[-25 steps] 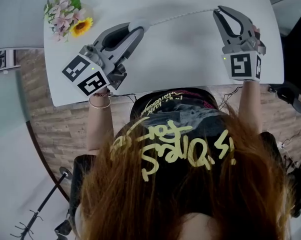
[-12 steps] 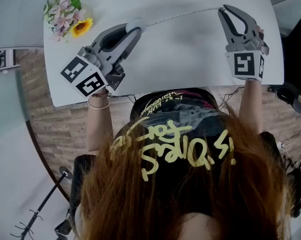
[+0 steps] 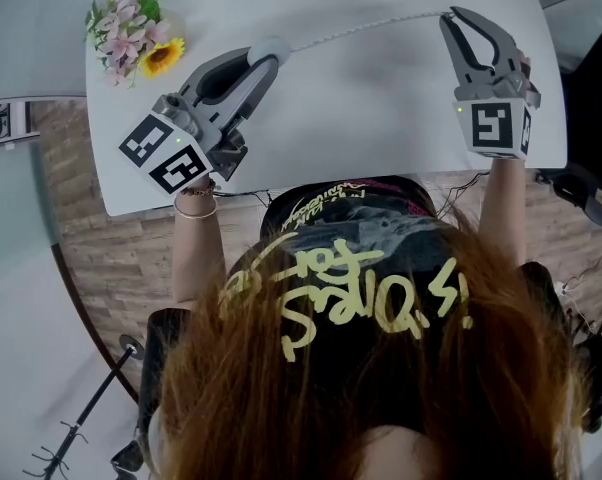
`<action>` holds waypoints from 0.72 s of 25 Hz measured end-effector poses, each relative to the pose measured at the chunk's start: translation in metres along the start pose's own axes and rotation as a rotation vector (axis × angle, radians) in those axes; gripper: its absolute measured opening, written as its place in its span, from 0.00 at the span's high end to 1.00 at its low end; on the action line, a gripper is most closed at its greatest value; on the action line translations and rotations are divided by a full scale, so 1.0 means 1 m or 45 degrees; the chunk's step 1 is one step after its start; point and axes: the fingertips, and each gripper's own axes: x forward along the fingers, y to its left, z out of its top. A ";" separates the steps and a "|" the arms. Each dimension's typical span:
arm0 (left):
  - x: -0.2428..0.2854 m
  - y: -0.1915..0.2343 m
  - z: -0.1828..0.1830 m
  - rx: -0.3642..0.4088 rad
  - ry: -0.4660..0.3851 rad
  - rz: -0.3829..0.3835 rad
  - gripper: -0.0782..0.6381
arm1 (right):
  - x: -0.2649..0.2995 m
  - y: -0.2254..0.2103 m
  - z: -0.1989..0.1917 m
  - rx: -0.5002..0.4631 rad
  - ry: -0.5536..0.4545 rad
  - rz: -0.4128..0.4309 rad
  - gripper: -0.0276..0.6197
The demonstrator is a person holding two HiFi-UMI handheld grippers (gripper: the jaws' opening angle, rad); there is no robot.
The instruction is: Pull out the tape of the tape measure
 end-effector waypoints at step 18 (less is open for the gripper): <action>0.001 0.002 -0.004 -0.025 0.004 -0.001 0.81 | -0.005 -0.018 -0.017 -0.001 0.062 -0.048 0.86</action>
